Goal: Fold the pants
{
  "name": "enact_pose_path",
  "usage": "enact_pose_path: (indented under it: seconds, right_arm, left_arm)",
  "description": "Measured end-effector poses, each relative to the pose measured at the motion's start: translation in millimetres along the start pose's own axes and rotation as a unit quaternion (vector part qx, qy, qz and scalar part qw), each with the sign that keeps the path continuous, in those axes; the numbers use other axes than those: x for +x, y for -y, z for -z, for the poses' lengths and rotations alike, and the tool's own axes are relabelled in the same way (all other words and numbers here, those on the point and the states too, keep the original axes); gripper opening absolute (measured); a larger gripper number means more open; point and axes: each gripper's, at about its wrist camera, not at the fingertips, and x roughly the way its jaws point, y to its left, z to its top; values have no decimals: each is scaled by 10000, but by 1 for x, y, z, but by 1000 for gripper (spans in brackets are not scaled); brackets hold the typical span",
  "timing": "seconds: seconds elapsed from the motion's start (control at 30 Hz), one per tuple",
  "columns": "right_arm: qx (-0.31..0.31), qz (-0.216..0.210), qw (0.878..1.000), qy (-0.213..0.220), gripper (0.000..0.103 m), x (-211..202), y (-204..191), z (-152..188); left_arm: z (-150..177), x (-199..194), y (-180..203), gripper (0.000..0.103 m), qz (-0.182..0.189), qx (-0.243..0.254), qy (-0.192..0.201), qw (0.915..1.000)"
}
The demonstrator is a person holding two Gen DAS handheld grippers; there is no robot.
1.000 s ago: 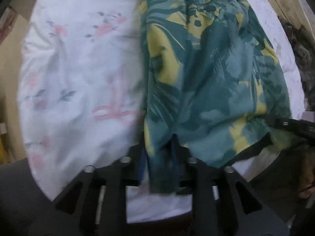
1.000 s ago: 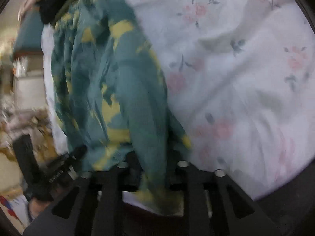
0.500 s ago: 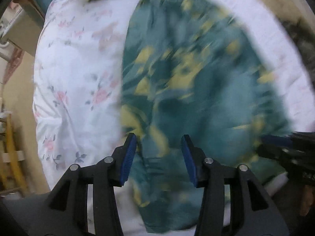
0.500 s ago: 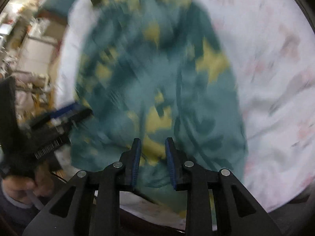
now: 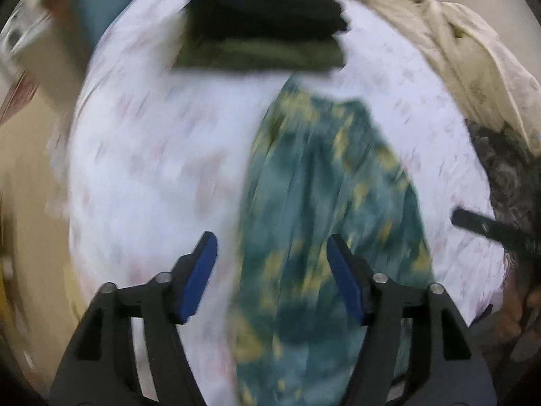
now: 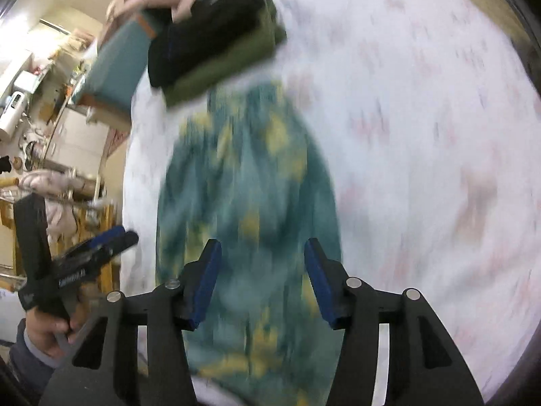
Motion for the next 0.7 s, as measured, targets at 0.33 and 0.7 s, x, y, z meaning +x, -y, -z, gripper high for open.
enact_pose_path:
  seconds: [0.33,0.7]
  right_arm:
    - [26,-97,9999,11,54,83,8,-93]
    - [-34,-16,10000,6,15,111,17,-97]
  left_arm:
    - [-91,106,-2,7,67,368,-536,9979]
    - [-132,92,19,5,2,1048,-47,9945]
